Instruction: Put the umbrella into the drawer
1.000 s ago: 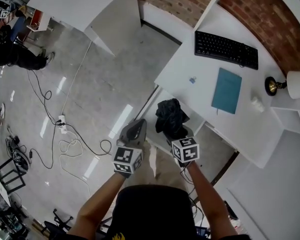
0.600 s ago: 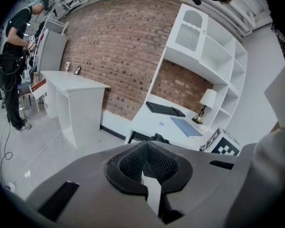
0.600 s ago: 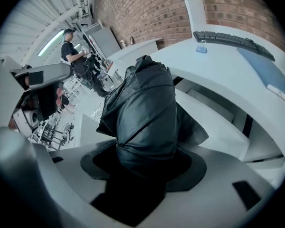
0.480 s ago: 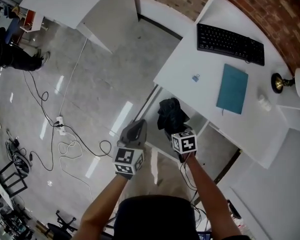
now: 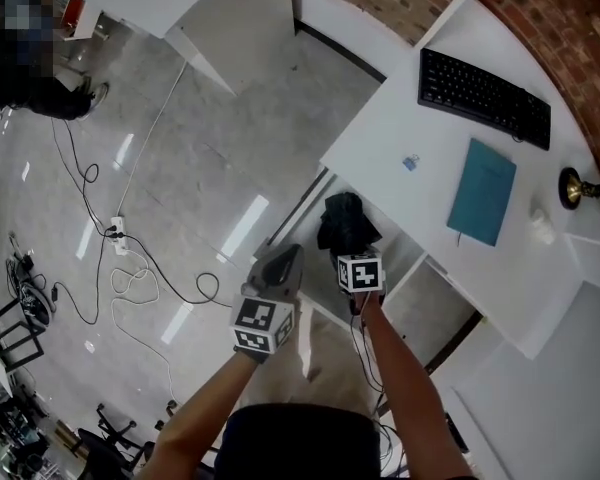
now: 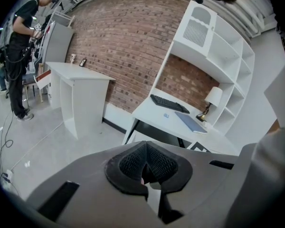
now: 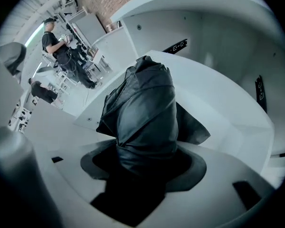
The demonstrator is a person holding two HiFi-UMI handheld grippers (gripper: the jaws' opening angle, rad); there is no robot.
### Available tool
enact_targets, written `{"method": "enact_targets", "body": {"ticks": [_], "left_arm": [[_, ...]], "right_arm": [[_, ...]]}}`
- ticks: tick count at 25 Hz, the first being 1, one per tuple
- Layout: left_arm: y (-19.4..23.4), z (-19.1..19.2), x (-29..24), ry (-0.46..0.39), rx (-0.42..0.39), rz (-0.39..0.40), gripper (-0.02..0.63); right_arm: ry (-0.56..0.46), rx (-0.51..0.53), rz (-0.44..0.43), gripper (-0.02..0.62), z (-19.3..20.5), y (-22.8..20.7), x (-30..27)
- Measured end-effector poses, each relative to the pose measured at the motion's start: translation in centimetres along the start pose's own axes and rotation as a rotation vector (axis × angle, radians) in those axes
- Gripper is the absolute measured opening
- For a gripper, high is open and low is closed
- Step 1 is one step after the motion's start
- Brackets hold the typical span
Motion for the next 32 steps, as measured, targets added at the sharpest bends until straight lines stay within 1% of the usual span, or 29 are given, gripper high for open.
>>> {"method": "enact_targets", "body": {"ticks": [5,9,12,14,27,29,31,32], "left_arm": [[0.2,0.6,-0.6,-0.001,0.011,-0.004,0.012],[0.7,1.5,-0.9,0.013,0.012,-0.012,0.012],[1.0,1.7,-0.9,0.015,0.024,-0.023,0.012],[0.9,1.7,-0.9,0.012,0.028,-0.027,0.012],[0.1,1.4,-1.0,0.008,0.023,-0.019,0.012],[0.1,1.5,-1.0,0.01,0.022,-0.02,0.012],[0.2,1.4,-1.1,0.012,0.017,-0.024,0.012],[0.2,1.4,-1.1,0.013,0.015,-0.027,0.012]], "right_arm": [[0.032,-0.029,-0.004,0.274,0.2,-0.6,-1.9],[0.034,-0.035,-0.005,0.274,0.0,-0.8,-3.0],[0.03,-0.056,-0.037,0.273,0.5,-1.1,-3.8],[0.033,-0.047,-0.042,0.273,1.1,-1.3,-4.2],[0.039,-0.044,-0.037,0.273,1.2,-1.3,-4.1],[0.032,-0.056,-0.052,0.274,1.2,-1.4,-4.1],[0.018,-0.098,-0.087,0.279,1.1,-1.7,-4.1],[0.016,-0.126,-0.108,0.292,1.1,-1.8,-4.0]]}}
Point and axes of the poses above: the fingertips, and each gripper's own axes: x backward along the fingers, y to its left, z out of its underside, the point moved 7 cm from there along x, backward along the fingers, and after that the axes turned 6 degrees about z, right-handed, at the moved point
